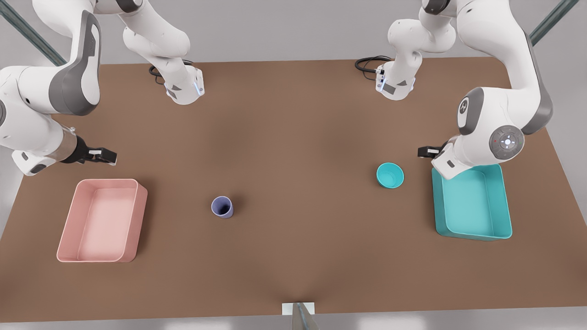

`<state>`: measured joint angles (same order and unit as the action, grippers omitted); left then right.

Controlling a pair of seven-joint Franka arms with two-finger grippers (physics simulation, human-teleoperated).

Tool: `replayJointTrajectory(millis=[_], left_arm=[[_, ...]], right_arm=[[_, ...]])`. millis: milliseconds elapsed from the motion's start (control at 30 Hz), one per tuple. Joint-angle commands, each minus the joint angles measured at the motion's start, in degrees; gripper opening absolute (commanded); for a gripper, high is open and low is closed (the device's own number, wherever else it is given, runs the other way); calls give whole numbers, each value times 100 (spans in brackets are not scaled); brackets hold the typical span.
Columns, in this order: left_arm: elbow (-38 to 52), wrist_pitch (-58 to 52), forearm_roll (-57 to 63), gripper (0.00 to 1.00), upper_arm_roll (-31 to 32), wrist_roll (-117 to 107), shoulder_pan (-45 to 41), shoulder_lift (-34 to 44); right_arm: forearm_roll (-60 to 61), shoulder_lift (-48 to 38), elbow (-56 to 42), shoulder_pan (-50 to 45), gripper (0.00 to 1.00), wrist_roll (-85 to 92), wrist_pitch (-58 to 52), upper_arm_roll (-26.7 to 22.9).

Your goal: Put the bowls and cups in different boxes

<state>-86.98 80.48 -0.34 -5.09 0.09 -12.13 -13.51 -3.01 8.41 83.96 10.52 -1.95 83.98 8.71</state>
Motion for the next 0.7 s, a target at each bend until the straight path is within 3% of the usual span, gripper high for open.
replayJointTrajectory(millis=[0,33,67,100,133,200,433,600,667], left_arm=[[-12,47,-1,100,-1,-18,0,6],[-81,73,-105,100,-18,-18,0,-29],[-705,836,-563,100,-27,-18,9,-143],[-1224,1883,-888,100,-27,-9,9,-494],[-1251,2191,-1248,100,-27,157,18,-819],[-2243,3500,-1521,100,-27,1194,44,-995],[-2683,4037,-1600,100,-36,2496,299,-1365],[-2903,4239,-1592,99,-36,2487,290,-1567],[-2903,4275,-1618,60,-36,2461,290,-1584]], right_arm=[[2,-6,-3,2,100,-34,58,-1],[2,3,-3,-6,100,-34,49,-1],[-24,55,-3,-24,100,-42,58,8],[274,441,-222,-147,100,10,171,69],[257,916,-582,-497,100,-16,330,87],[204,1742,-1040,-1122,100,-165,725,87],[-95,2868,-794,-1878,100,-1369,2623,87],[-16,2763,111,-1834,100,-1501,3406,87],[-7,2534,709,-1878,100,-1510,3863,95]])
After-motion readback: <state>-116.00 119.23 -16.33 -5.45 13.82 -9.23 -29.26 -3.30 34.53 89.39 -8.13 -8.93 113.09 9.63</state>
